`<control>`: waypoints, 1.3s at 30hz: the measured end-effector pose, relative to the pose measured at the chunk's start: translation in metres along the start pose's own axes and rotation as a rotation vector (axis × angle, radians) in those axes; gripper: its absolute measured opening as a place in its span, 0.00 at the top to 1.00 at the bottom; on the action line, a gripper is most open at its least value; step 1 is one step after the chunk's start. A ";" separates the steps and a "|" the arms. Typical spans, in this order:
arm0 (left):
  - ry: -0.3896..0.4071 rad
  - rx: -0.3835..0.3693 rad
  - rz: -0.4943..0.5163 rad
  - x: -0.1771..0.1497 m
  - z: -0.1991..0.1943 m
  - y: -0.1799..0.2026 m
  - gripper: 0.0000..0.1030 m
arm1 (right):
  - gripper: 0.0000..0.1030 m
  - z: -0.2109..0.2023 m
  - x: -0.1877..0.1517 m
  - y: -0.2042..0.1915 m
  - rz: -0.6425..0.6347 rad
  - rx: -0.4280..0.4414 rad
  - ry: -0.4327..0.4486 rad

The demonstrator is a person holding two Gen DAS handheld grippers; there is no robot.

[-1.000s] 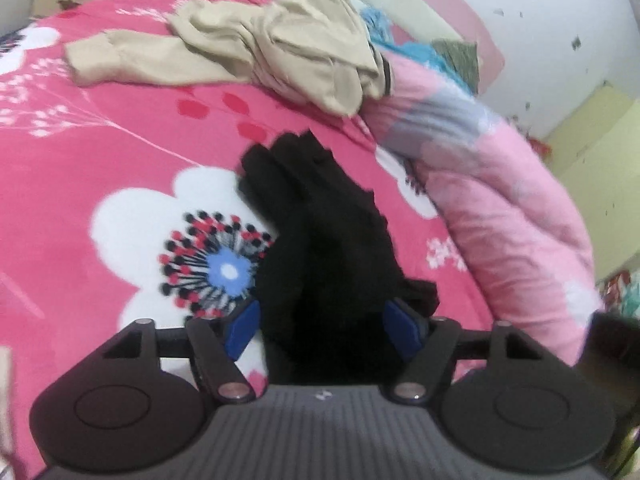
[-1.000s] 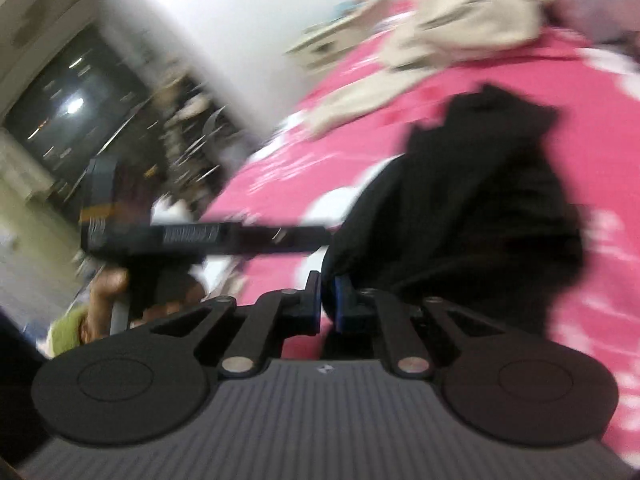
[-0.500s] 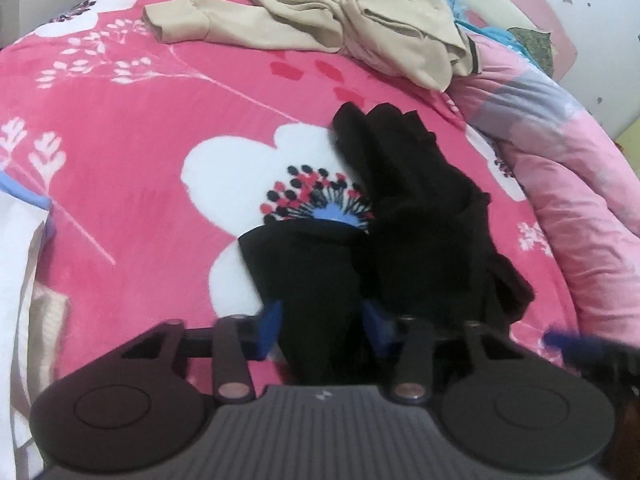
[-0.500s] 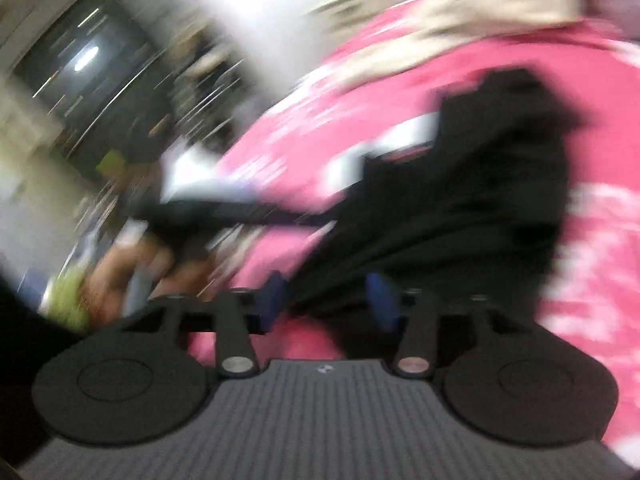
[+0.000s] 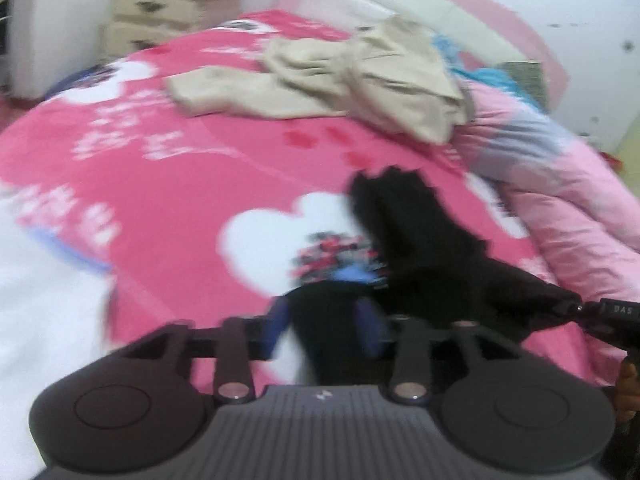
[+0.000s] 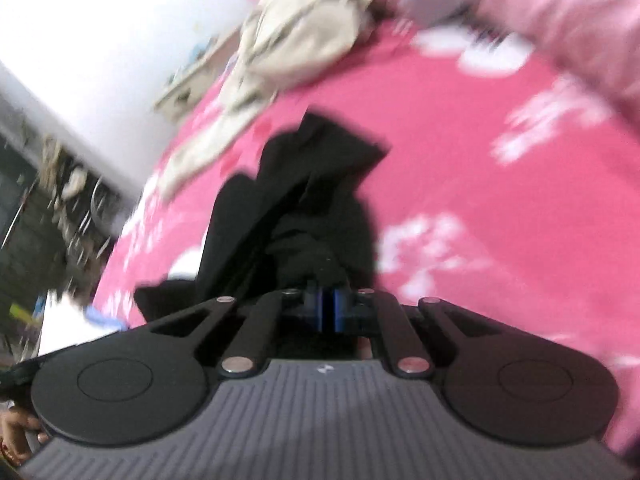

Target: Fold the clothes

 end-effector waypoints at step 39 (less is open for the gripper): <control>-0.104 0.272 -0.182 -0.036 -0.113 -0.058 0.89 | 0.97 -0.129 0.050 0.139 0.117 -0.219 0.207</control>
Point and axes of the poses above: each gripper's, at about its wrist camera, not at the fingertips, and z roughly the way its jaws point, y to its right, x to its top, the point moved 10 cm from there along z, roughly the way its jaws point, and after that the axes turned 13 degrees about -x, right-handed, at the moved point
